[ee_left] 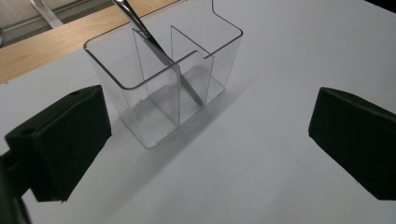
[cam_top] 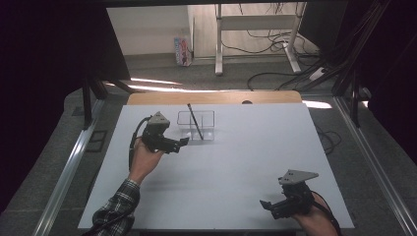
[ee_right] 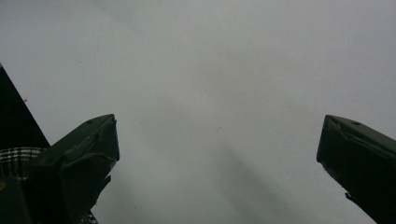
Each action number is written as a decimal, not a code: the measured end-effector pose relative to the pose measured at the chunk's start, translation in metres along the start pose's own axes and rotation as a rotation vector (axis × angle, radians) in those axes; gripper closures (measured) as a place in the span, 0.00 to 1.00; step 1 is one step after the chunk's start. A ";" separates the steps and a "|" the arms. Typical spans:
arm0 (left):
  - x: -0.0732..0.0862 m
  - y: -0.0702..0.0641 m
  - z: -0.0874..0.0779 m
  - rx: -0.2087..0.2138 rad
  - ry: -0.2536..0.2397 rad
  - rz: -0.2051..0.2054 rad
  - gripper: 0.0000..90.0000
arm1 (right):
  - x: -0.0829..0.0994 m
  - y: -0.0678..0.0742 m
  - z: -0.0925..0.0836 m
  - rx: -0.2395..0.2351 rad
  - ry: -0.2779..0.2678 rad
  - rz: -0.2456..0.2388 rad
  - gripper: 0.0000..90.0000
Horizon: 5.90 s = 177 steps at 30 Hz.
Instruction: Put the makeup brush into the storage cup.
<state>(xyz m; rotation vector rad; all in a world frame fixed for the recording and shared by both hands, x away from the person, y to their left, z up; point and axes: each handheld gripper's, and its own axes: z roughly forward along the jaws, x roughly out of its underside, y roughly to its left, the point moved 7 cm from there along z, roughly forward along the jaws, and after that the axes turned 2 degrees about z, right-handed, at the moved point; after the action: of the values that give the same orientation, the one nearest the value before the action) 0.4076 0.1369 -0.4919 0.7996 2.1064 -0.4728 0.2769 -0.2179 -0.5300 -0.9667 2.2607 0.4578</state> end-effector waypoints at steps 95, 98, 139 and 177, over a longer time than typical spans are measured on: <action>0.084 -0.056 -0.074 0.017 0.016 -0.042 0.00 | 0.000 -0.011 -0.005 0.083 -0.031 0.044 0.00; 0.086 -0.057 -0.076 0.015 0.014 -0.043 0.00 | 0.000 -0.011 -0.005 0.084 -0.030 0.043 0.00; 0.127 -0.062 -0.112 -0.066 0.036 -0.061 0.00 | 0.001 -0.010 -0.005 0.086 -0.023 0.033 0.00; 0.155 -0.066 -0.119 -0.093 0.099 -0.105 0.00 | 0.001 -0.009 -0.003 0.084 -0.011 0.022 0.00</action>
<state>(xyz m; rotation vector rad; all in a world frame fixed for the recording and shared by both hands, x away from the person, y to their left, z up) 0.2235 0.2156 -0.5417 0.6743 2.2530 -0.3949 0.2819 -0.2266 -0.5288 -0.8950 2.2640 0.3733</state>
